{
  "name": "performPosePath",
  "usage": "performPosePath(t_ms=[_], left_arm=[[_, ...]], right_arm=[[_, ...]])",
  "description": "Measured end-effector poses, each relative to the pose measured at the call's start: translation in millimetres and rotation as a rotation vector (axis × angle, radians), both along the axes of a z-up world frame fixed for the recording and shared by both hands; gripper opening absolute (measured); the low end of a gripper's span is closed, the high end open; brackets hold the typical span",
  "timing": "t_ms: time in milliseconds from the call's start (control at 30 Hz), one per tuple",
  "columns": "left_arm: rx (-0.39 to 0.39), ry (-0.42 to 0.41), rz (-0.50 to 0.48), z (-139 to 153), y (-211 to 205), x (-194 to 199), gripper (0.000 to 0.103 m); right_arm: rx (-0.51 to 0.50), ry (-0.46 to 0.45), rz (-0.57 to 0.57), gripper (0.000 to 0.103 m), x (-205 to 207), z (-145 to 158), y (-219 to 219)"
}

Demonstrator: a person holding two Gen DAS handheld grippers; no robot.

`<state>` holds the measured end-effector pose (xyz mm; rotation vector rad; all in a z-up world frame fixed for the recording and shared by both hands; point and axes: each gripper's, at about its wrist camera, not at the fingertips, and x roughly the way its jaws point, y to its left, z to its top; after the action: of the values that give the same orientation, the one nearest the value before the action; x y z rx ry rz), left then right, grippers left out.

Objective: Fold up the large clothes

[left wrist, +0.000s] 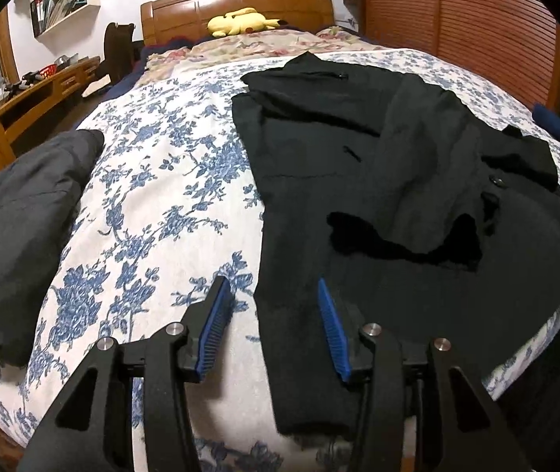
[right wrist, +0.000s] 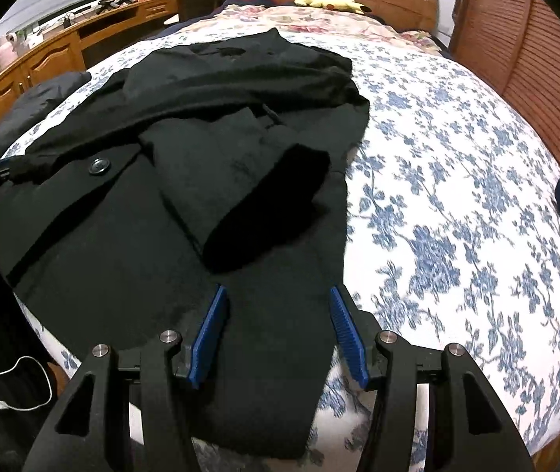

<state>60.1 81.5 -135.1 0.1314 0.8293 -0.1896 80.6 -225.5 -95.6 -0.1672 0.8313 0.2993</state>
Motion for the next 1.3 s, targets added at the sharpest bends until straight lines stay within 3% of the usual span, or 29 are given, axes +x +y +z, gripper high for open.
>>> performPosePath(t_ms=[333,433,533,567,767,1067,1300], left_arm=[[-0.03,0.0,-0.035,4,2,-14,0.046],[-0.05,0.013,-0.059,5,2,-14,0.033],[-0.047,0.024,-0.073,7,-2,-13,0.017],[-0.051,0.028,-0.079,8,-3,-12,0.013],[-0.069,-0.023,-0.084,34,-5,-15,0.008],[-0.092,-0.161,-0.126,109,-23,-17,0.006],[-0.127,-0.261,-0.122,166,-16,-35,0.006]], right_arm=[[0.051,0.029,-0.018,0.056,-3,-5,-12],[0.083,0.031,0.026,0.038,-3,-6,-11],[0.118,0.032,0.068,0.011,-3,-3,-10],[0.129,0.031,0.082,0.009,-3,-3,-9],[0.191,-0.075,0.111,0.005,-5,27,-9],[0.352,-0.256,0.118,0.004,-11,108,-30],[0.345,-0.352,0.137,0.004,-50,151,-40]])
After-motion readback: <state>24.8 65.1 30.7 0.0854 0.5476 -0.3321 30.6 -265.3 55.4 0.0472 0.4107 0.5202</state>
